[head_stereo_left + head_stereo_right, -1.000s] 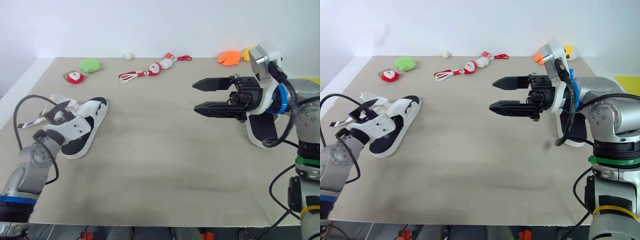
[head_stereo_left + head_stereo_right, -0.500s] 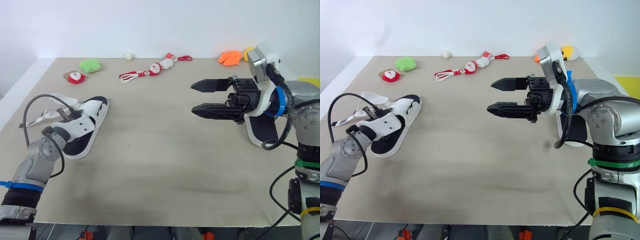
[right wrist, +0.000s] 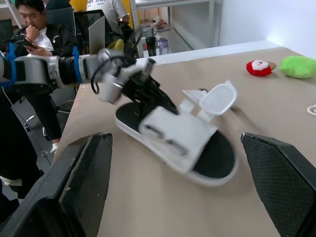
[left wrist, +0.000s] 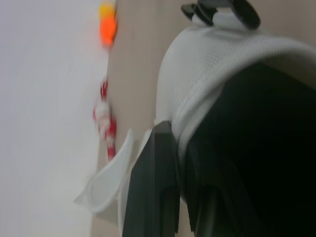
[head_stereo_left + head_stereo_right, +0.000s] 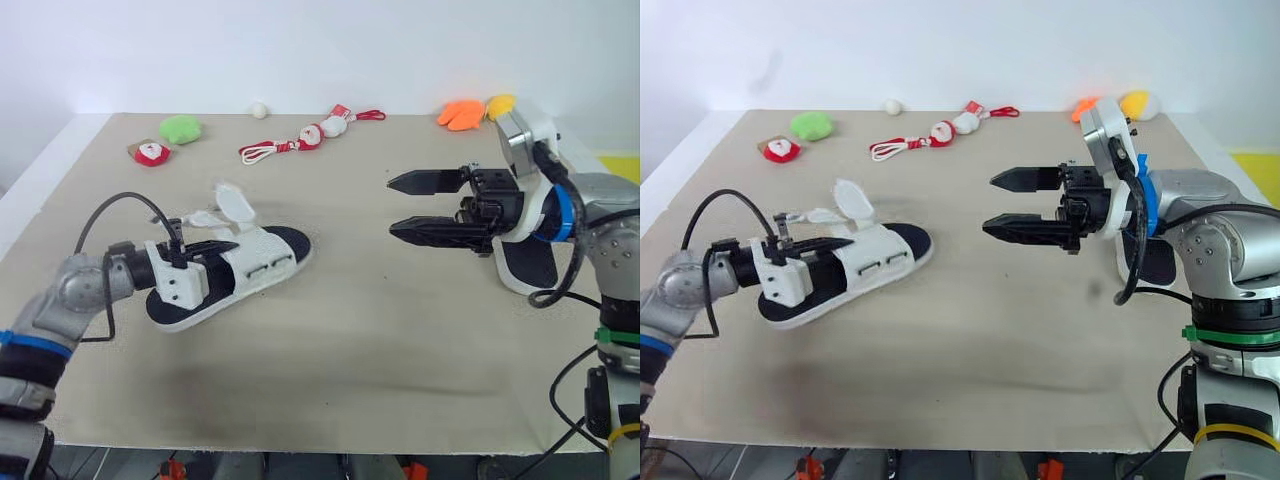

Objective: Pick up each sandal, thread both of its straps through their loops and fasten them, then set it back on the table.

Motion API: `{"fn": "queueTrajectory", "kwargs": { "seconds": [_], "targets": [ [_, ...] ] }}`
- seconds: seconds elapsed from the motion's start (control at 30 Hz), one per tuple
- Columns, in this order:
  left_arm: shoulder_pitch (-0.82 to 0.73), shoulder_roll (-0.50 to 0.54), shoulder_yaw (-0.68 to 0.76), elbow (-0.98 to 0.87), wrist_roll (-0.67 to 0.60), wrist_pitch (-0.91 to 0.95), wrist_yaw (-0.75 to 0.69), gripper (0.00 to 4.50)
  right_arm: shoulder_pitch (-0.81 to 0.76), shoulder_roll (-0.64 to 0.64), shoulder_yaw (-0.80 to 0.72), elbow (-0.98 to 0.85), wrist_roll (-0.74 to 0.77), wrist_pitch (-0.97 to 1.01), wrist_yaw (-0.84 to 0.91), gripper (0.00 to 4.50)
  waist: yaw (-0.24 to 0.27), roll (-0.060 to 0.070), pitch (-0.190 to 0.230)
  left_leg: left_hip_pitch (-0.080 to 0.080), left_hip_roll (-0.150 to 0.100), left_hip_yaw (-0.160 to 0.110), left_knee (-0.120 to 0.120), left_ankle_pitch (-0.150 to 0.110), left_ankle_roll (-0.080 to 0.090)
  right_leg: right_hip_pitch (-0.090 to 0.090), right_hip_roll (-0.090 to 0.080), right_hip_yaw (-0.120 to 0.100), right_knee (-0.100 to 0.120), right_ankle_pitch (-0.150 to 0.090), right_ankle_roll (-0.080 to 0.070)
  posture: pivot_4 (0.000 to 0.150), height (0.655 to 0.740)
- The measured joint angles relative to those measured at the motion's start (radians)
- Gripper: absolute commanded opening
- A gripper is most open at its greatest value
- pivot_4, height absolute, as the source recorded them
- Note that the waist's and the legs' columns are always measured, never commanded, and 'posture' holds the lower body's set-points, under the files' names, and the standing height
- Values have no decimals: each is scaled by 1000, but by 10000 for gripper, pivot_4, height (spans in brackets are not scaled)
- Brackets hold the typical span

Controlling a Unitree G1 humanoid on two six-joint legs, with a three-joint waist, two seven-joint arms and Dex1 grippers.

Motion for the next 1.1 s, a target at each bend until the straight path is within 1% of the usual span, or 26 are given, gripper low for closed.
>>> {"fn": "queueTrajectory", "kwargs": {
  "seconds": [0.03,0.1,0.17,0.2,0.23,0.43,0.63,0.67,0.7,0.73,0.8,0.87,0.9,0.93,0.97,1.0,1.03,1.1],
  "targets": [
    [-27,12,-48,19,-25,-106,-45,1673,6,-4,0,0,0,-3,1,45000,0,0,0,0,0,0,0,0,0,0,0,0,0,0,0,1500,7400],
    [-60,14,-116,66,-29,-243,-76,1673,20,-9,-2,-1,0,-5,3,45000,0,0,0,0,0,0,0,0,0,0,0,0,0,0,0,1500,7400],
    [-105,7,-193,152,-14,-405,-90,1673,39,-17,-4,-4,1,-6,2,45000,1,0,0,0,0,0,1,0,1,0,1,0,0,0,0,1500,7400],
    [-115,3,-203,166,-8,-432,-90,1673,42,-19,-4,-4,1,-6,1,45000,1,0,0,0,0,0,1,0,1,0,1,0,0,0,0,1500,7400],
    [-169,-13,-245,219,7,-531,-73,1673,52,-25,-8,-22,3,-6,-4,45000,1,0,0,-1,0,0,3,0,1,1,1,0,0,1,1,1500,7400],
    [-186,-45,-295,271,45,-565,-26,1673,72,-59,-30,-49,11,-4,-5,45000,1,0,0,-1,0,0,3,1,1,1,1,1,0,1,2,1500,7400],
    [-186,-63,-296,333,84,-560,25,1673,72,-69,-32,-51,12,-3,-4,45000,1,0,0,-1,0,0,3,1,1,1,1,1,1,1,3,1500,7400],
    [-184,-64,-296,331,87,-553,31,4150,71,-69,-32,-51,12,-3,-4,45000,1,0,0,-1,0,0,3,1,2,1,1,1,0,1,3,1500,7400],
    [-174,-63,-295,326,87,-533,37,7576,71,-69,-31,-51,12,-3,-3,45000,1,0,0,0,0,0,3,1,2,1,1,1,1,1,3,1500,7400],
    [-163,-59,-295,317,85,-517,45,9349,70,-69,-31,-51,12,-3,-2,45000,0,0,0,0,0,0,3,1,2,1,1,1,1,1,3,1500,7400],
    [-129,-42,-295,287,67,-466,55,18771,70,-69,-30,-50,12,-2,-1,45000,0,0,0,0,1,0,3,1,2,1,1,1,1,1,3,1500,7400],
    [-68,-5,-296,204,-29,-337,48,27917,69,-69,-29,-50,12,0,-3,45000,-1,0,0,0,2,0,3,1,2,0,2,1,2,1,3,1500,7400],
    [-29,23,-295,133,-97,-249,35,32248,69,-68,-29,-51,13,2,-4,45000,0,0,0,0,2,-1,3,1,2,0,2,0,2,1,3,1500,7400],
    [-13,37,-294,97,-123,-219,29,36855,69,-68,-29,-52,14,3,-4,45000,0,0,0,0,2,-1,3,1,2,0,2,0,2,1,3,1500,7400],
    [45,78,-283,-1,-178,-150,21,41476,72,-65,-30,-56,18,4,-6,45000,-1,0,0,0,2,-1,3,1,1,1,2,0,2,1,3,1500,7400],
    [84,106,-277,-60,-205,-101,9,44307,77,-64,-30,-58,22,6,-8,45000,-1,0,0,1,2,0,3,1,1,1,2,1,2,1,3,1500,7400],
    [103,120,-275,-89,-217,-74,2,44307,83,-64,-30,-59,23,7,-8,45000,-1,0,0,1,2,0,3,1,1,1,2,1,2,1,3,1500,7400],
    [188,173,-244,-195,-281,51,-27,44307,97,-56,-29,-69,31,10,-13,45000,-1,0,0,1,3,0,3,1,1,1,3,1,2,1,3,1500,7400]
  ]
}}
